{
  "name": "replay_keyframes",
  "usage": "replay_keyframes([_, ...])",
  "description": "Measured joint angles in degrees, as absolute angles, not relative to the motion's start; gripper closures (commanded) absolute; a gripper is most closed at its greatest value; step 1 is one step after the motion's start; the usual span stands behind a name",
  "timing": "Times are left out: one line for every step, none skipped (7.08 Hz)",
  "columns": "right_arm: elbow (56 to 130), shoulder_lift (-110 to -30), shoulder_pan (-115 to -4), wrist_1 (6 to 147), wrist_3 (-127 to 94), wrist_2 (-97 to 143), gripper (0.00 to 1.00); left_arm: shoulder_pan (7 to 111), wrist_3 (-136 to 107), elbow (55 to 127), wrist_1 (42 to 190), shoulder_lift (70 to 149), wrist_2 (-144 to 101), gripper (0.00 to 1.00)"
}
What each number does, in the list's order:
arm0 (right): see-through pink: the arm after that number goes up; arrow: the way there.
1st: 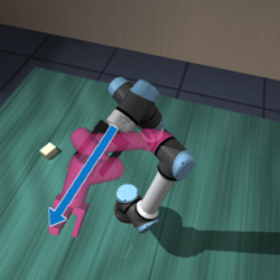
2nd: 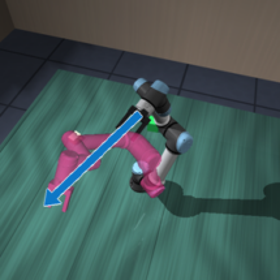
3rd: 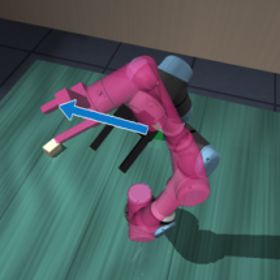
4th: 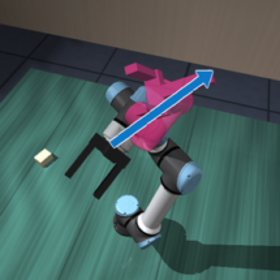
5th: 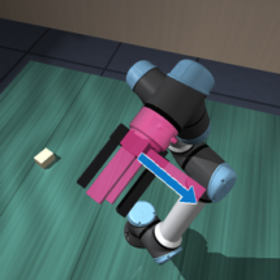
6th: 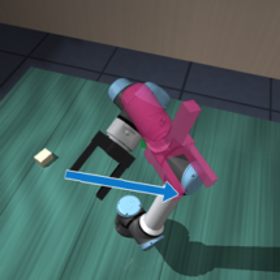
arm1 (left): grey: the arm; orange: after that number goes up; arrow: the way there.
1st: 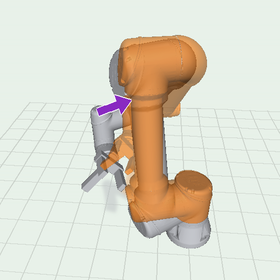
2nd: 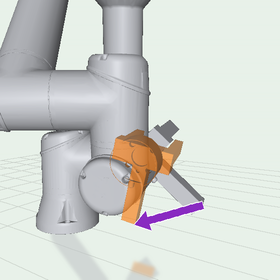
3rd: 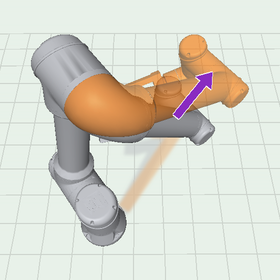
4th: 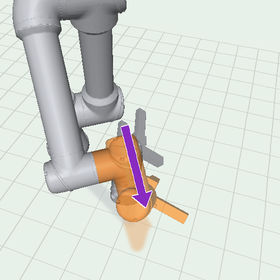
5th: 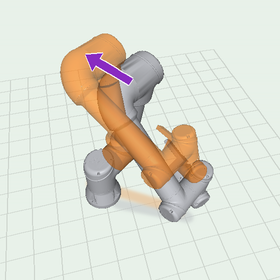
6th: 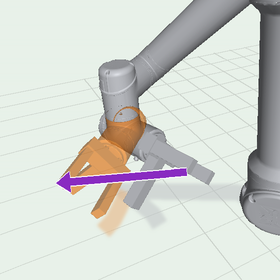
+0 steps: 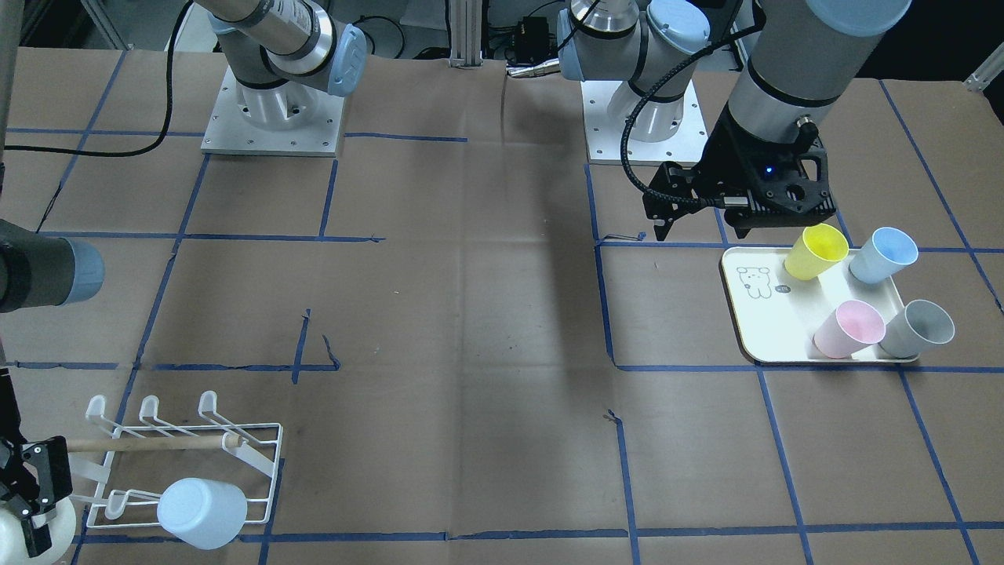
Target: Transfer IKEA cup to right arm and place on rack
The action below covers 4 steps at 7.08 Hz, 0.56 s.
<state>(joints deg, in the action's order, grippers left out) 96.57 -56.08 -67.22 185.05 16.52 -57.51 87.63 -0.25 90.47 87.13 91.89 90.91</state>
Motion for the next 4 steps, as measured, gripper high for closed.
replay_keyframes([97.4, -56.2, -67.2, 185.2, 16.5, -57.5, 0.76, 87.7, -0.3, 90.6, 87.0, 91.6, 90.9, 0.0])
replay_keyframes([98.0, -56.4, -67.0, 185.2, 16.5, -57.5, 0.76, 87.7, -0.3, 90.6, 86.8, 91.6, 90.8, 0.0])
replay_keyframes([98.6, -56.6, -66.6, 185.2, 16.6, -57.5, 0.76, 87.7, -0.3, 90.6, 86.7, 91.6, 90.8, 0.0])
replay_keyframes([99.1, -56.6, -66.3, 185.2, 16.6, -57.5, 0.74, 87.7, -0.3, 90.5, 86.2, 91.5, 90.8, 0.0])
